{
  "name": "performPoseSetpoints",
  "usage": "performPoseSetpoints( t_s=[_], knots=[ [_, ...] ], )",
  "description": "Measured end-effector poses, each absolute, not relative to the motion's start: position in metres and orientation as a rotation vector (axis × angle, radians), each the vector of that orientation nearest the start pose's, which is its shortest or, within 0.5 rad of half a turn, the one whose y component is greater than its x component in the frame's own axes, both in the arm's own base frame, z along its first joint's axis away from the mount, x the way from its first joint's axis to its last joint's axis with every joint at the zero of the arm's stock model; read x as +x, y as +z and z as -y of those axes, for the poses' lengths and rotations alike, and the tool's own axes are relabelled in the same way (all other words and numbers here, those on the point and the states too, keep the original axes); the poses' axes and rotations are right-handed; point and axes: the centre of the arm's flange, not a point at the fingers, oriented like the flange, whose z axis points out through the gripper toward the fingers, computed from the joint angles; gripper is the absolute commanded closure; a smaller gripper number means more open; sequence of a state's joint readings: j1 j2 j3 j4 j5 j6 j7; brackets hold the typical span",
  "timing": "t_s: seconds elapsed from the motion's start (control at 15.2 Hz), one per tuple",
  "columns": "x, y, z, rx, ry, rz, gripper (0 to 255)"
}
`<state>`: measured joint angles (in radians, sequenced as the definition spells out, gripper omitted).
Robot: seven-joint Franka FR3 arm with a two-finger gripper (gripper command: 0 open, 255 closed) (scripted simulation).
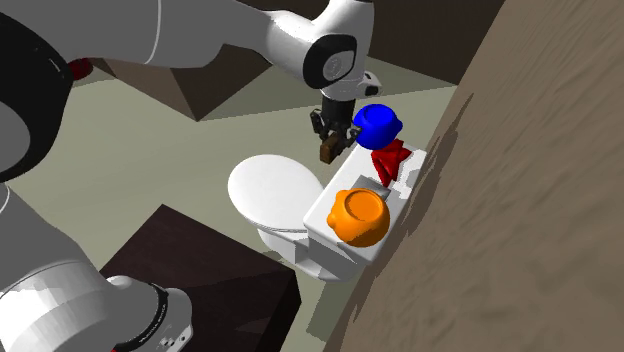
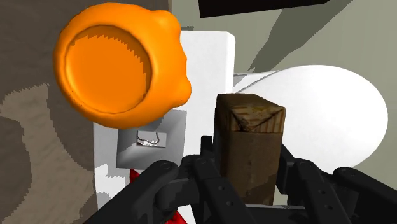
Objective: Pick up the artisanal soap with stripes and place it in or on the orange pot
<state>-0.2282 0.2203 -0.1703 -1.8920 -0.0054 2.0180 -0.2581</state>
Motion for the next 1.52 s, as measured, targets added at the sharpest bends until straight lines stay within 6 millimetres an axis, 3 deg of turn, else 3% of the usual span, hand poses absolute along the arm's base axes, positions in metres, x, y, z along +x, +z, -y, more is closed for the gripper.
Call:
performPoseSetpoints(
  t_s=[0.79, 1.52],
  knots=[
    [0.471, 0.383, 0.359, -3.141, 0.158, -0.216, 255],
    [0.466, 0.329, 0.364, -3.14, 0.158, -0.213, 255]
  ],
)
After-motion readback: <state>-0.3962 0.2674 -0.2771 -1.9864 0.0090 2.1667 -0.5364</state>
